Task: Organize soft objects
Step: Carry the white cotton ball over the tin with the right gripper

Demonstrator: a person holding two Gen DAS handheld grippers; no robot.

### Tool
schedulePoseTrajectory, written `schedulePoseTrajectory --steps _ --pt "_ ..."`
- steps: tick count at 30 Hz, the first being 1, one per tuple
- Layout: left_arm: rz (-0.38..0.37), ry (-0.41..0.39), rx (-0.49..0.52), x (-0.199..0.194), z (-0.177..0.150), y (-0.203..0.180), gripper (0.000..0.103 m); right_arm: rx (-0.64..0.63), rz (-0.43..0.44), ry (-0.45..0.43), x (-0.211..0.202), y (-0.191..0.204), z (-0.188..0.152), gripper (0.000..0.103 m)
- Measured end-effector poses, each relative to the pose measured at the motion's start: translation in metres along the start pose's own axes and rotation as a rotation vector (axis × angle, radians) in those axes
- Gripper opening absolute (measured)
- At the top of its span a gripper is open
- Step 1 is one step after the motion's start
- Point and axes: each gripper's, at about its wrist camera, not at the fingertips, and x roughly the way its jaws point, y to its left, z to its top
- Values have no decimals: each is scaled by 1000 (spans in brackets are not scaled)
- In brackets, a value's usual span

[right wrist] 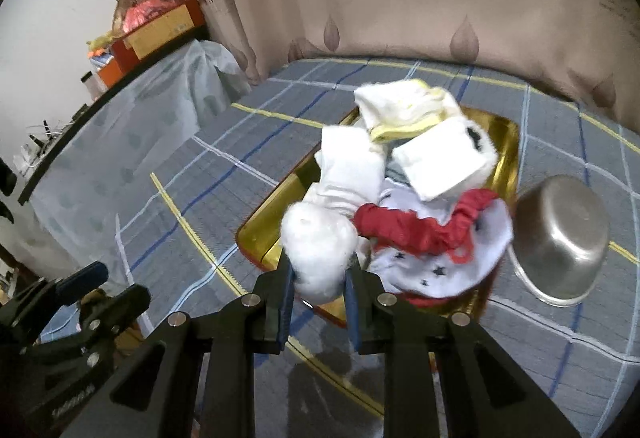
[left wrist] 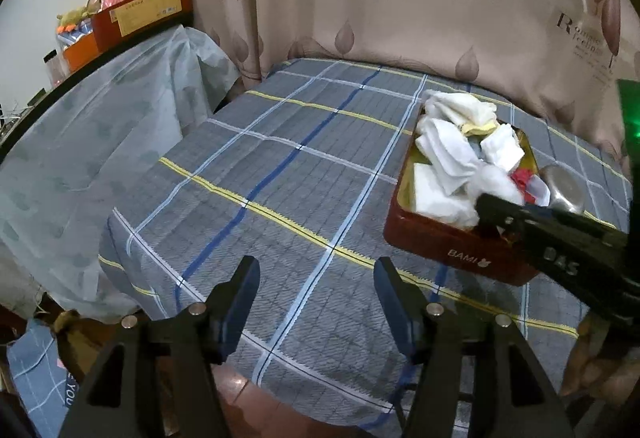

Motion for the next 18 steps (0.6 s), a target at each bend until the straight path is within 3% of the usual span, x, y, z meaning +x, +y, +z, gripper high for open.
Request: schedulePoseTrajectory --steps 10,18 --pt "-20 64 -51 12 -1 11 61 20 -34 58 34 6 3 21" --pt "-29 80 -65 14 -2 12 61 0 -88 55 43 7 1 21"
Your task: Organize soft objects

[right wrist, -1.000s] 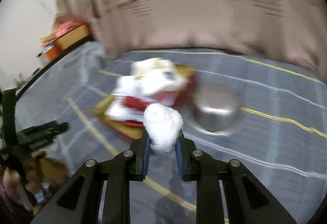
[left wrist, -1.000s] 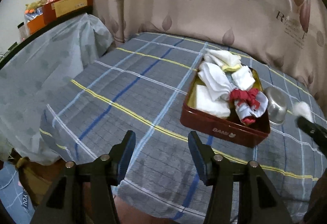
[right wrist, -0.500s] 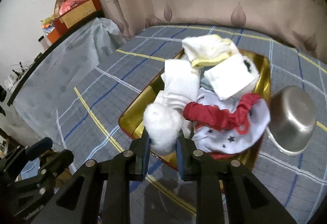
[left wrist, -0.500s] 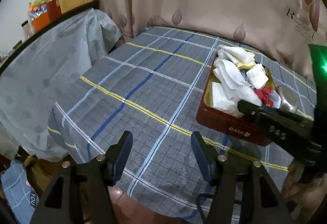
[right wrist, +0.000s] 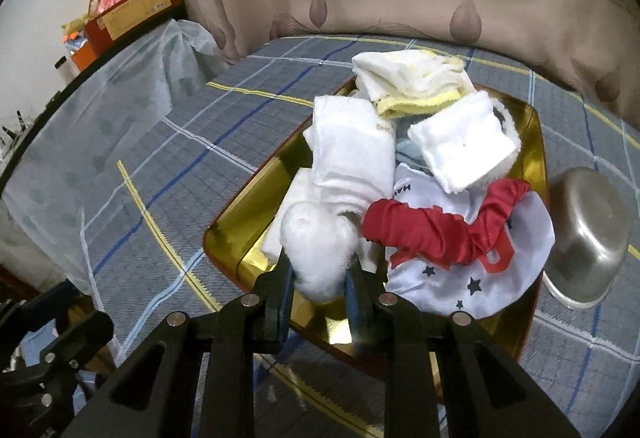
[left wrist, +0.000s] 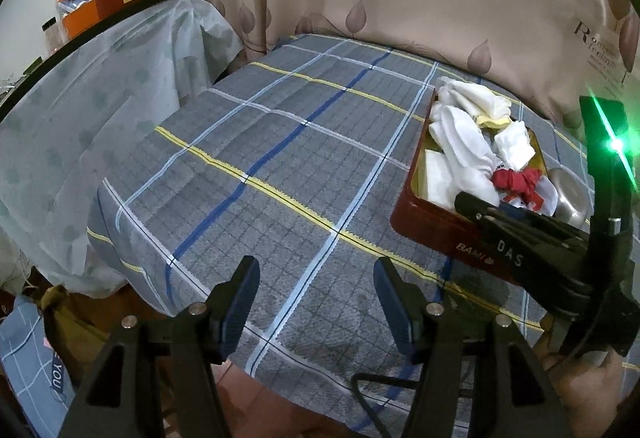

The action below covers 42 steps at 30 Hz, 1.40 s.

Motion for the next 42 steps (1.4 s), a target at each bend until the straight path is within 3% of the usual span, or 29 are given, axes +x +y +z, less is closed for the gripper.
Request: schedulePoseTrajectory --steps 8,11,15,18,21,23,26,27,28,30,33,38,42 --pt "-24 -54 -19 -8 0 2 61 -24 -25 -18 1 2 2 24" --pt "-49 -102 -15 -12 0 3 61 -17 -17 -28 -1 0 3 28" --pt "-29 -160 13 -13 1 2 61 8 12 -41 -7 -6 0 37" --pt "-38 -192 22 -15 0 0 61 14 24 -93 -22 -6 -2 48" --pt "-92 -227 23 -19 -2 0 61 -11 17 -139 -42 0 -3 50" --pt "-106 -245 34 -21 -3 -3 61 -24 3 -186 -61 2 -6 59" --pt "-122 -247 55 -20 -5 -8 61 -21 -16 -269 -92 3 -17 61" --pt "-137 -239 61 -19 -6 -10 61 -24 -33 -305 -103 4 -21 66" --pt "-147 -235 63 -19 -7 -11 61 -32 -61 -344 -113 6 -26 78" --pt "-172 -232 71 -19 -8 -16 61 -39 -129 -442 -133 8 -41 93" --pt "-208 -251 80 -22 -12 -22 61 -34 -179 -553 -150 6 -63 93" --pt "-261 -303 76 -34 -21 -33 61 -16 -232 -523 -157 -2 -72 93" --pt "-190 -337 173 -43 -28 -55 61 -4 -285 -520 -167 -6 -77 93"
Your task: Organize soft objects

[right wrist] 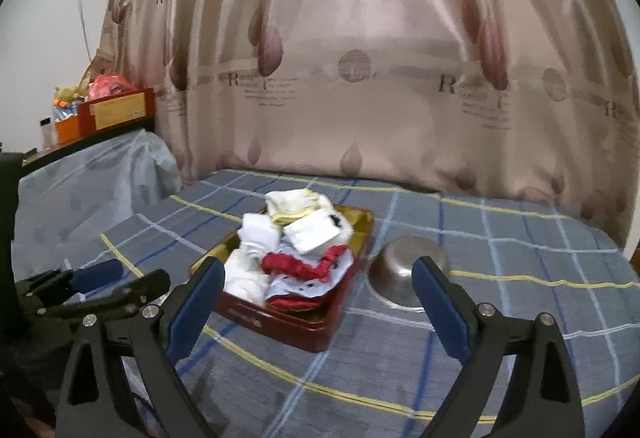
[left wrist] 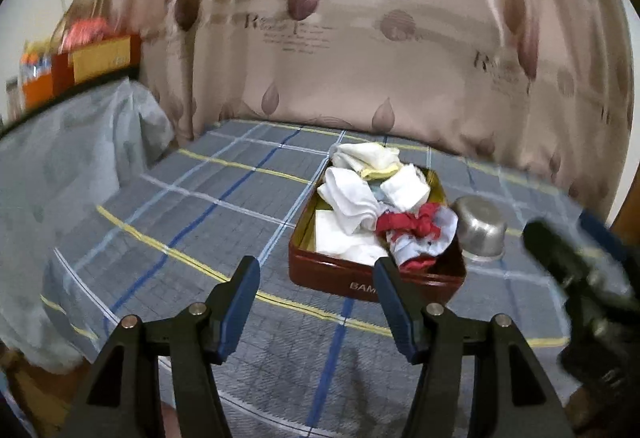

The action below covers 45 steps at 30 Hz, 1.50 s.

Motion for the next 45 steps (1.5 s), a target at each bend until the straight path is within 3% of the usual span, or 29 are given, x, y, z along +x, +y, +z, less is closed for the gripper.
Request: schedulePoseTrajectory --steps 13,25,39,45 --pt "69 -23 43 -6 -6 -15 61 24 -25 -7 -18 -15 -5 93" --pt "54 -44 58 -11 -8 -18 61 10 -26 -9 -23 -13 -9 95" --pt "45 -159 66 -33 -6 -24 61 26 -27 -26 -32 -13 -5 99" --pt "49 -136 68 -32 -6 -25 61 43 -37 -34 -34 -16 -4 100"
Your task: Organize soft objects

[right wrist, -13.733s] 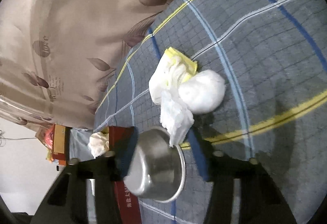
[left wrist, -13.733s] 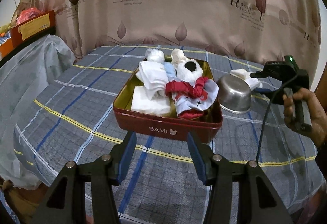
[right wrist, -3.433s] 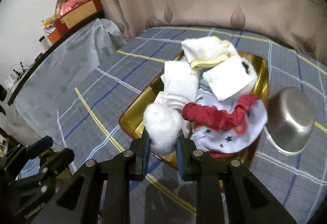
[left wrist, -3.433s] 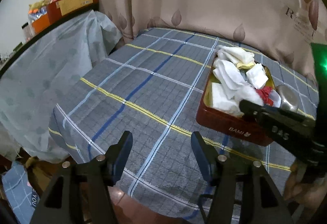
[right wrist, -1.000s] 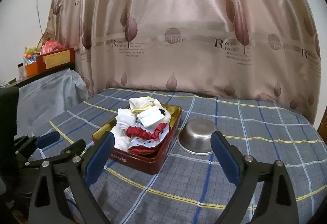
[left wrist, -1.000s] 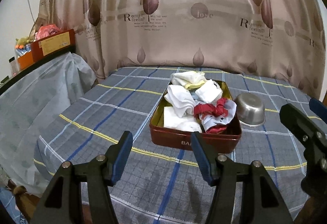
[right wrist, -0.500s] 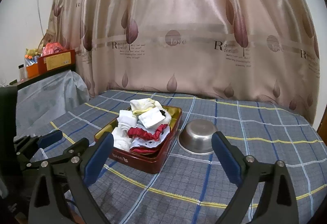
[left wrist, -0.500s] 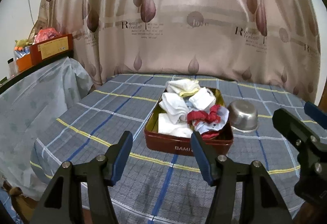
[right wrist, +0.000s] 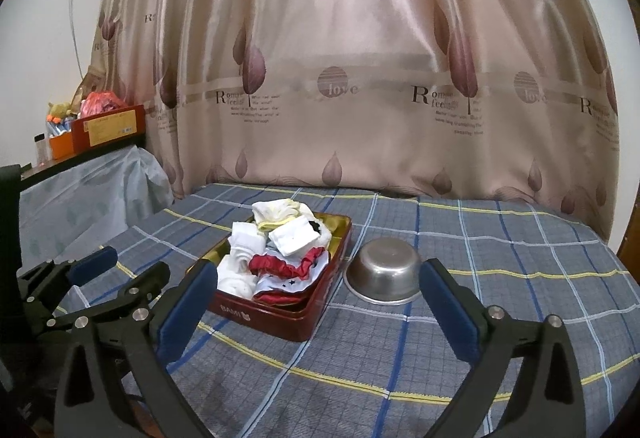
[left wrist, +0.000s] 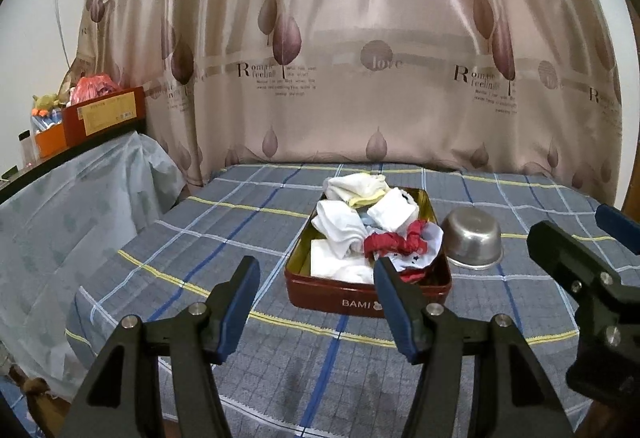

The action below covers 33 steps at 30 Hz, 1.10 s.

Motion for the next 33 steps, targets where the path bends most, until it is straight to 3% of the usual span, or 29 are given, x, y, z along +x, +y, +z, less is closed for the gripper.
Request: schedulePoseTrajectory --steps 21,33 --pt "-32 64 -1 8 -1 0 61 -10 -8 12 0 4 -4 102" --pt "13 71 -5 9 1 3 61 -11 -9 13 -1 4 -4 102"
